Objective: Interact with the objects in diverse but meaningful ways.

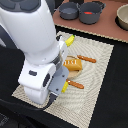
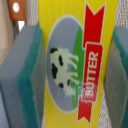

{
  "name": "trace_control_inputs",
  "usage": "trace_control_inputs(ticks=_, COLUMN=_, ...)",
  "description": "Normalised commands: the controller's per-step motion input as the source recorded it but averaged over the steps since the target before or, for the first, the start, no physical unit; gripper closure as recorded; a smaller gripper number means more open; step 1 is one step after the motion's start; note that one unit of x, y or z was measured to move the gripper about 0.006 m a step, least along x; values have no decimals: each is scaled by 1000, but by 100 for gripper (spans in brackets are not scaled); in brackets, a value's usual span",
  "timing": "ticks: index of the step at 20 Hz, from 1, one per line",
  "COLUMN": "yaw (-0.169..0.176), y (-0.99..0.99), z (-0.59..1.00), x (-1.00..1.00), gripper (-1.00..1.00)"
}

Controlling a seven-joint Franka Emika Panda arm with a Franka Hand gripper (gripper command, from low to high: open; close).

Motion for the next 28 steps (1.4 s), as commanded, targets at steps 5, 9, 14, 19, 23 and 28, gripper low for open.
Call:
trace_control_inputs(ticks=5, yaw=-14, y=-177, z=-162, x=242, gripper=100)
trace_control_inputs(ticks=9, yaw=-12, y=-119, z=-144, x=229, gripper=-100)
trace_control_inputs(ticks=14, yaw=-4, y=-48, z=29, x=307, gripper=-100)
trace_control_inputs(ticks=19, yaw=-1, y=199, z=976, x=715, gripper=-100)
trace_control_inputs(ticks=23, yaw=-18, y=186, z=873, x=636, gripper=-100)
trace_control_inputs(ticks=28, yaw=-18, y=207, z=566, x=567, gripper=-100)
